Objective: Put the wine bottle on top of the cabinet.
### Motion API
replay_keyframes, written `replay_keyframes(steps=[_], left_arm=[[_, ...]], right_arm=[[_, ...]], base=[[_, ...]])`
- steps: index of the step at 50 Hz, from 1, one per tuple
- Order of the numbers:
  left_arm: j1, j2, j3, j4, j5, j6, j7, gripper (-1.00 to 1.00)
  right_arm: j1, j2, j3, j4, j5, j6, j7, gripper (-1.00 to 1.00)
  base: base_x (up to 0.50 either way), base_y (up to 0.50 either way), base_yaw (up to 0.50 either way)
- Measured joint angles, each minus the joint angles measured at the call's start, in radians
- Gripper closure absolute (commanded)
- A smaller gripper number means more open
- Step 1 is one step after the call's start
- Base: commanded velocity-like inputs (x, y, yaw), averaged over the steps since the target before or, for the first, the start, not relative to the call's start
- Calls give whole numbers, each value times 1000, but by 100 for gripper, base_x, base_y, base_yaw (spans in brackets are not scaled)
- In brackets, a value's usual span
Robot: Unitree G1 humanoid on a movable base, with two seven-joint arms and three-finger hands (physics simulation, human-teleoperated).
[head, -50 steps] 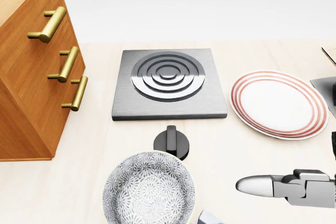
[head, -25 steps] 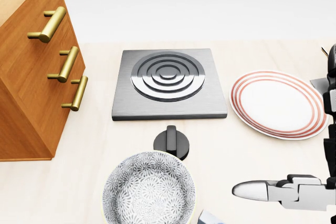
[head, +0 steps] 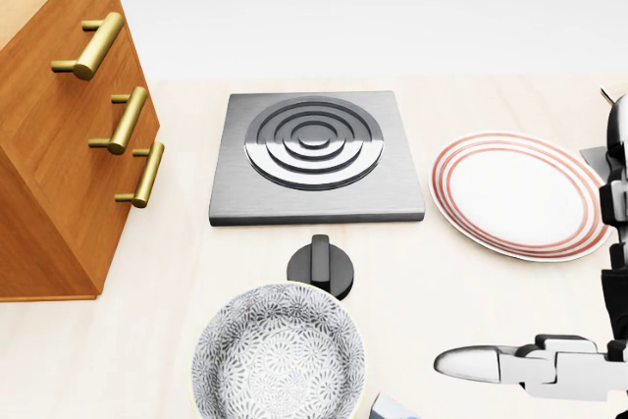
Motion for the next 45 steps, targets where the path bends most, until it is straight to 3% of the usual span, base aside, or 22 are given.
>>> replay_keyframes(steps=[32, 35, 37, 45], left_arm=[[-9, -4, 17, 13, 30, 0, 6, 88], [-9, -4, 18, 13, 34, 0, 7, 76], [-7, -3, 18, 13, 37, 0, 9, 58], [0, -3, 16, 13, 42, 0, 13, 45]], right_arm=[[2, 2, -16, -3, 5, 0, 10, -100], [2, 2, -16, -3, 4, 0, 10, -100], [1, 2, -16, -3, 4, 0, 10, -100], [-9, 0, -17, 6, 5, 0, 7, -100]], base=[[0, 0, 0], [0, 0, 0], [0, 0, 0], [0, 0, 0]])
